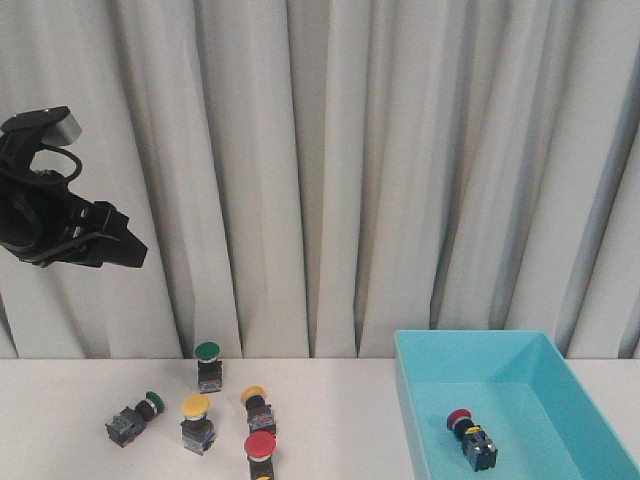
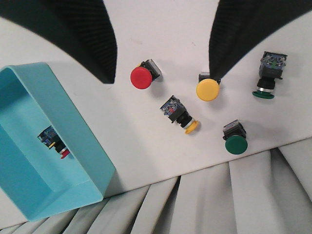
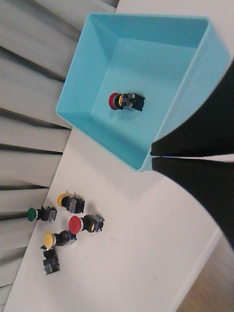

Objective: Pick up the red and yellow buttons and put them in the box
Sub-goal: 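Lower the left gripper onto the yellow-capped button and close on it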

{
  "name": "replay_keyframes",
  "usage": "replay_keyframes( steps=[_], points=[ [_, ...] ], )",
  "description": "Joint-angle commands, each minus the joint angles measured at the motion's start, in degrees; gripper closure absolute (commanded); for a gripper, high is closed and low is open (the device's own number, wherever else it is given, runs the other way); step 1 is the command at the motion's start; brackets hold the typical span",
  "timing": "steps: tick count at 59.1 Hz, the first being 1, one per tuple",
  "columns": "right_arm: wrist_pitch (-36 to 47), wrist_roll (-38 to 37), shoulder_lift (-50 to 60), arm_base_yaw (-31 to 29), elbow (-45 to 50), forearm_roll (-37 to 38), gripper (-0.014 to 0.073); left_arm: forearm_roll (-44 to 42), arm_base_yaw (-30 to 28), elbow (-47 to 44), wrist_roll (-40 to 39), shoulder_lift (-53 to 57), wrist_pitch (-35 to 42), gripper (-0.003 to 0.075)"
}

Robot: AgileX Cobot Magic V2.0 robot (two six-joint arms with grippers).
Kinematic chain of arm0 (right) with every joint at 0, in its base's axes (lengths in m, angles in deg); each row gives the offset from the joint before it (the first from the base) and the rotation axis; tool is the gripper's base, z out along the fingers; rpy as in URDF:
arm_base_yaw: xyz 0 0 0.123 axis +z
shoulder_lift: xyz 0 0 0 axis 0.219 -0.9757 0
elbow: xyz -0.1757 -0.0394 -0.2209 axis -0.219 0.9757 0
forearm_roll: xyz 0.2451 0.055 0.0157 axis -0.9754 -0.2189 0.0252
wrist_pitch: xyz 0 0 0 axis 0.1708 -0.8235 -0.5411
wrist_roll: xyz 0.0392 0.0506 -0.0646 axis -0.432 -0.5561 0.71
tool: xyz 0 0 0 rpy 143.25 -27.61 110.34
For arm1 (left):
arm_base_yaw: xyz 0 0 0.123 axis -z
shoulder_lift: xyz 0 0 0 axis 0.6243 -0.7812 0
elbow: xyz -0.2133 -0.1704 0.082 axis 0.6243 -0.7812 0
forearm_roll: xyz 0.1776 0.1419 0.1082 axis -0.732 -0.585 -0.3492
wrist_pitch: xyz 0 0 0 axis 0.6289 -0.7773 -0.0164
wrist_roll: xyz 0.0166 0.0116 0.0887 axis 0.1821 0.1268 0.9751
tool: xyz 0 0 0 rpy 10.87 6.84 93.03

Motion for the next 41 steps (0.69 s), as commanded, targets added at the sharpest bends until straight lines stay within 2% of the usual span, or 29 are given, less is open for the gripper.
replay_keyframes(
  steps=[1,10,28,41],
  points=[
    [3.36,-0.09,-0.38,-0.18,-1.34,-1.0,0.0598,2.33,0.3,2.0,-0.53,0.82,4.18,0.0306],
    [3.36,-0.09,-0.38,-0.18,-1.34,-1.0,0.0598,2.05,0.95,2.0,-0.67,-2.58,4.95,0.0306],
    [2.74,-0.5,-0.38,-0.18,-1.34,-1.0,0.0598,-4.62,5.3,2.0,-0.61,-10.4,14.31,0.0308],
    [2.67,-1.42,-0.38,-0.18,-1.34,-0.87,0.0598,-6.62,6.05,2.0,-1.04,-15.7,15.59,0.0308]
  ],
)
